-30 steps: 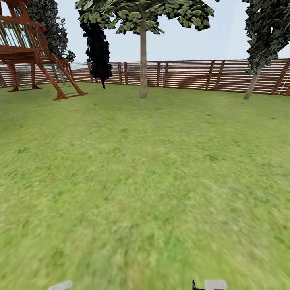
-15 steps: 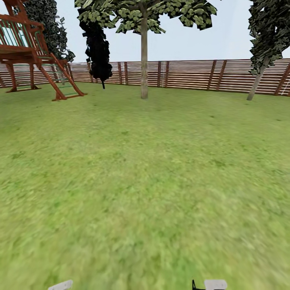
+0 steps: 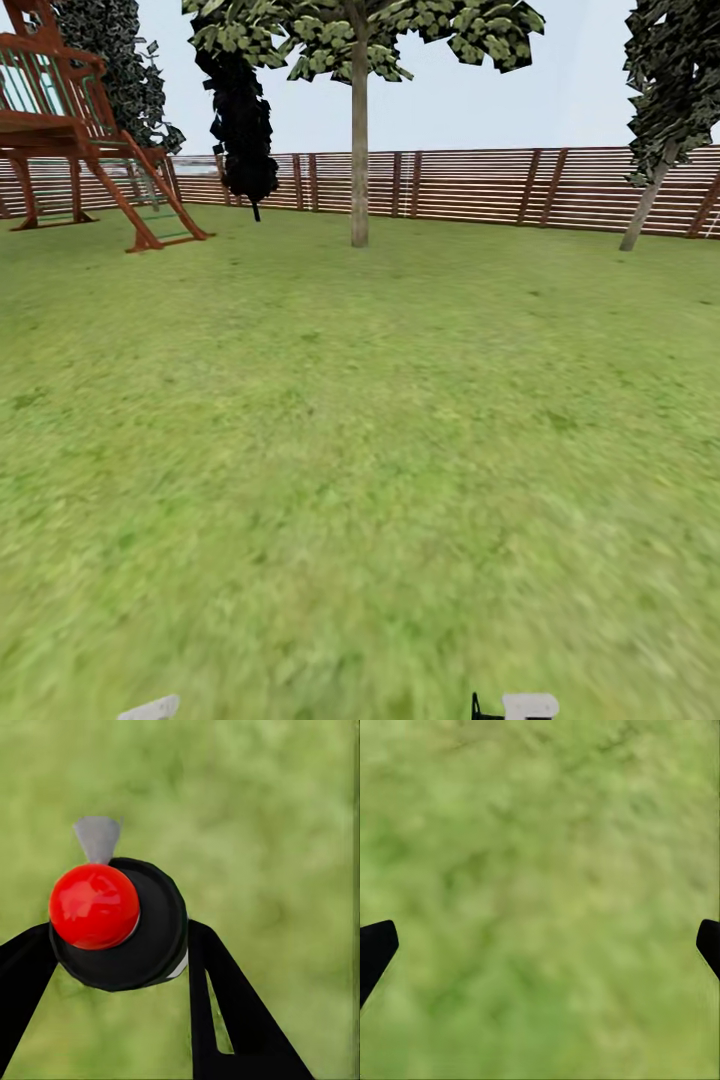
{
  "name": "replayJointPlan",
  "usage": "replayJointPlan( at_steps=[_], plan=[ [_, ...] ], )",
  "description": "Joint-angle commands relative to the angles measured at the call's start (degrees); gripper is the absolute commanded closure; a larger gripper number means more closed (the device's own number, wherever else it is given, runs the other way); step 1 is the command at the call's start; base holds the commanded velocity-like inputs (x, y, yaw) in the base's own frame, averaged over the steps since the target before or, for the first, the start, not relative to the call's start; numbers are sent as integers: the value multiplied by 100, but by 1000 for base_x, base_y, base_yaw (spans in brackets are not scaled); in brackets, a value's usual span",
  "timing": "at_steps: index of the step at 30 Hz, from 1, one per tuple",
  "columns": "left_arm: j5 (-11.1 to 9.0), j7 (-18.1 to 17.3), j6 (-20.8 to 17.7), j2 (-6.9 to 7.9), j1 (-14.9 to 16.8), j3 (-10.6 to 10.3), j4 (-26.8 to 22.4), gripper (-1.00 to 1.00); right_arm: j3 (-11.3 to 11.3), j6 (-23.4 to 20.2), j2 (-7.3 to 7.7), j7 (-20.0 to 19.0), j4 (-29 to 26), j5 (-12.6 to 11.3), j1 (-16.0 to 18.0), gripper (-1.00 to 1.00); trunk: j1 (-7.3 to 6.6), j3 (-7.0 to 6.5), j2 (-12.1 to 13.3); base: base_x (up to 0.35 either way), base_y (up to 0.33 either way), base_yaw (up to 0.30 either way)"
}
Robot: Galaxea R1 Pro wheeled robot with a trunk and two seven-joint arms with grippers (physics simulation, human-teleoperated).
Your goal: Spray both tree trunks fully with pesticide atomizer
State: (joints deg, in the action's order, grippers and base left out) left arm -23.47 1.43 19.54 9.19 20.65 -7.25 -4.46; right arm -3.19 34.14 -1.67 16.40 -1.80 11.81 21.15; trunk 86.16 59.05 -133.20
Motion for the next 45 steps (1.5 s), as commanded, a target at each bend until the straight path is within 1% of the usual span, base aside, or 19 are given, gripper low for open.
replayJointPlan(
  at_steps=[1,16,21,26,45],
  plan=[
    [-35,15,17,-3,5,-48,2,100,-5,10,-1,10,7,80,3,-100,2,5,-2,339,0,0],
    [-35,15,15,-5,5,-48,4,100,0,14,8,16,4,84,3,-100,2,5,-2,339,0,0],
    [-18,15,23,-39,3,-56,5,100,2,22,11,13,4,84,3,-100,2,-4,-2,339,0,-158],
    [-42,15,15,1,5,-41,1,100,-8,23,25,12,4,83,3,-100,2,-6,-2,339,0,-38],
    [-44,15,17,11,4,-37,-2,100,-8,31,26,15,4,75,3,-100,2,-6,-2,339,0,0]
  ],
)
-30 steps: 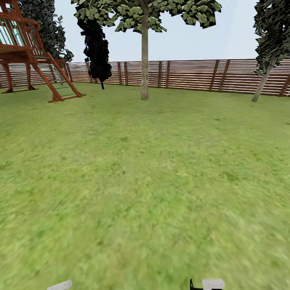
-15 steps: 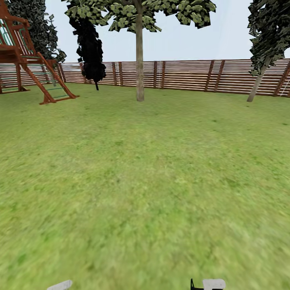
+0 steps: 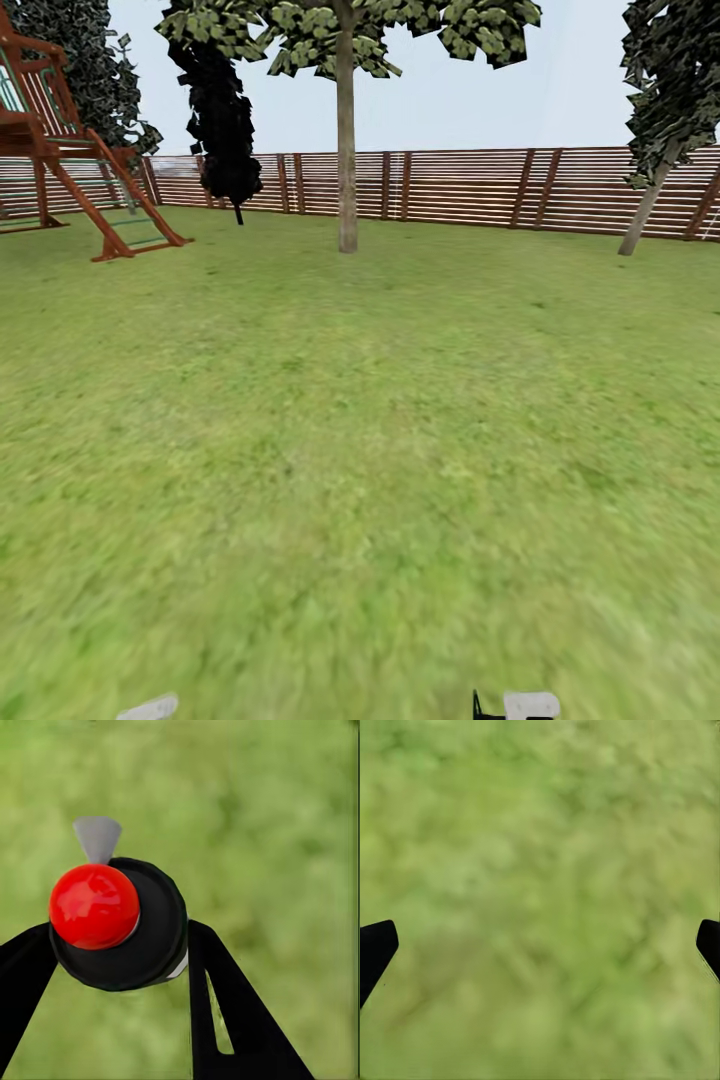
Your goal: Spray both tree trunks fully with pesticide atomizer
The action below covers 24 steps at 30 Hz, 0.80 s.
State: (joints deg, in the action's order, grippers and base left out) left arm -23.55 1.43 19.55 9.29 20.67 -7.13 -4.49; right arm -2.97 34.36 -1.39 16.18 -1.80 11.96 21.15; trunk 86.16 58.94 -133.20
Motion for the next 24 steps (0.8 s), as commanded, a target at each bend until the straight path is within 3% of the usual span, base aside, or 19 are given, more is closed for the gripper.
replayJointPlan(
  at_steps=[1,24],
  plan=[
    [-35,15,15,3,2,-46,3,100,-28,9,-2,36,5,61,3,-100,3,5,-2,339,0,0],
    [-35,15,14,3,0,-48,7,100,-20,9,-10,33,5,78,3,-100,3,5,-2,339,0,0]
  ],
)
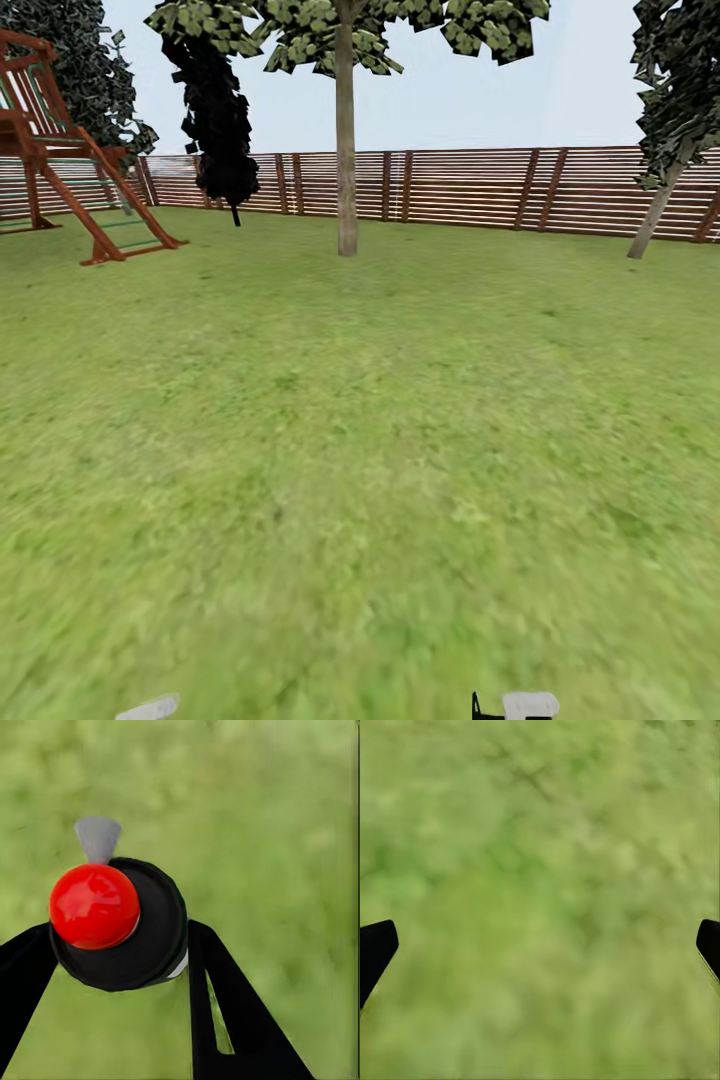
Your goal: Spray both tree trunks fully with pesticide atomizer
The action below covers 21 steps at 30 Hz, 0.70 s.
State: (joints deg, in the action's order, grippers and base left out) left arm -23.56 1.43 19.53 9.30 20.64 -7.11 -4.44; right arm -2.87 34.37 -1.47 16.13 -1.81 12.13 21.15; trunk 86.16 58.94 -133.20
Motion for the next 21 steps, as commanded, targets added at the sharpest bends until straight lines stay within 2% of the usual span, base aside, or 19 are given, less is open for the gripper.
replayJointPlan(
  at_steps=[1,21],
  plan=[
    [-35,15,16,1,2,-49,1,100,-29,8,-2,38,5,61,3,-100,2,5,-2,339,0,0],
    [-35,15,17,1,7,-54,3,100,-29,8,1,40,5,59,3,-100,2,5,-2,339,0,0]
  ],
)
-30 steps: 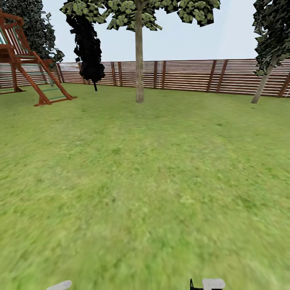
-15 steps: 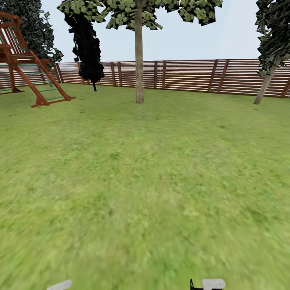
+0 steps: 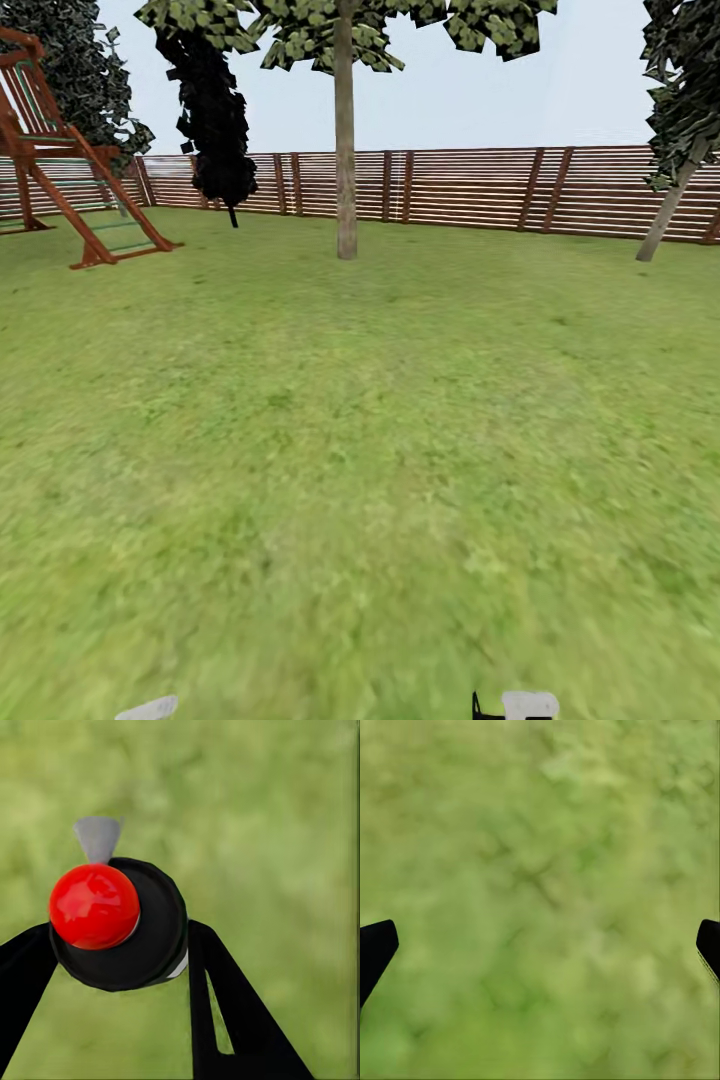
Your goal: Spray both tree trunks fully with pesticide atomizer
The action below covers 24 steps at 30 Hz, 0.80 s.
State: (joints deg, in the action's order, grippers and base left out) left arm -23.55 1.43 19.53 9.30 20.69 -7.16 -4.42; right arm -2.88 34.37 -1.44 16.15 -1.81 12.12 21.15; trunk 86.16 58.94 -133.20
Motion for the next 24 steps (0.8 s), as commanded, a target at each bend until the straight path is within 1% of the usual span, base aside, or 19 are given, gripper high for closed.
replayJointPlan(
  at_steps=[1,24],
  plan=[
    [-35,15,16,1,4,-49,2,100,-29,8,-1,38,5,61,3,-100,2,5,-2,339,0,0],
    [-18,15,24,-16,0,-58,-5,100,-28,8,-4,38,5,63,3,-100,2,5,-2,339,0,0]
  ],
)
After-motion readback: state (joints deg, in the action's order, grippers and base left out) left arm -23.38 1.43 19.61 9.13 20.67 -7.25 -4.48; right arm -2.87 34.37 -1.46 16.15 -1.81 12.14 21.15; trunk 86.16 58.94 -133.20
